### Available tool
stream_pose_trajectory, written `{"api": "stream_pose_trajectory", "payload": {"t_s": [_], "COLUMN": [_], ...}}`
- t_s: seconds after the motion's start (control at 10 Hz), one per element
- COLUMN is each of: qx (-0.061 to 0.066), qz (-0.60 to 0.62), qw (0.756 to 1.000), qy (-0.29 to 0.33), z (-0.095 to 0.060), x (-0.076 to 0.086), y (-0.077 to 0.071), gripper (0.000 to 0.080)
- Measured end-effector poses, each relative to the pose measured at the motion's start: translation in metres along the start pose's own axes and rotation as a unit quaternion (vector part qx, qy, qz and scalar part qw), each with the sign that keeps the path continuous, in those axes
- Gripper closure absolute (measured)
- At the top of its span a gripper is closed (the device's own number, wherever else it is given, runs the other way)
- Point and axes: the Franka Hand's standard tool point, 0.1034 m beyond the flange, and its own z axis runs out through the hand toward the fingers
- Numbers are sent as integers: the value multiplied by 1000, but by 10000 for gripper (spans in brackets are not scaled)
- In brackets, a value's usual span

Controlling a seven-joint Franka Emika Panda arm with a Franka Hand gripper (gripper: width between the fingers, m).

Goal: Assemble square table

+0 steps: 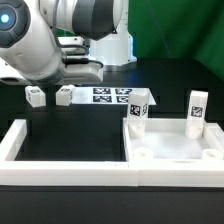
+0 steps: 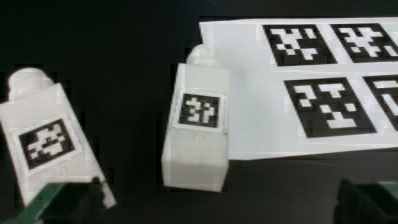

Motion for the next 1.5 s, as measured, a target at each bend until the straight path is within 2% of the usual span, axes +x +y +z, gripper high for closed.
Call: {"api": "stream_pose_trajectory", "payload": {"t_s": [0.1, 0.4, 0.6, 0.9, 1.2, 1.3, 1.4, 1.5], "qx": [1, 8, 7, -5, -5, -5, -5, -5], "qz": [1, 52, 55, 50, 50, 50, 50, 50], "qw": [1000, 998, 998, 998, 998, 998, 998, 998], "qy": [-2, -42, -41, -30, -31, -31, -31, -31], "z": [2, 45, 65, 76, 76, 76, 76, 77], "x": [0, -11, -7, 1, 1, 1, 1, 1], "y": [1, 1, 6, 2, 2, 2, 2, 2], "gripper": [150, 150, 150, 150, 161, 341, 341, 517]}}
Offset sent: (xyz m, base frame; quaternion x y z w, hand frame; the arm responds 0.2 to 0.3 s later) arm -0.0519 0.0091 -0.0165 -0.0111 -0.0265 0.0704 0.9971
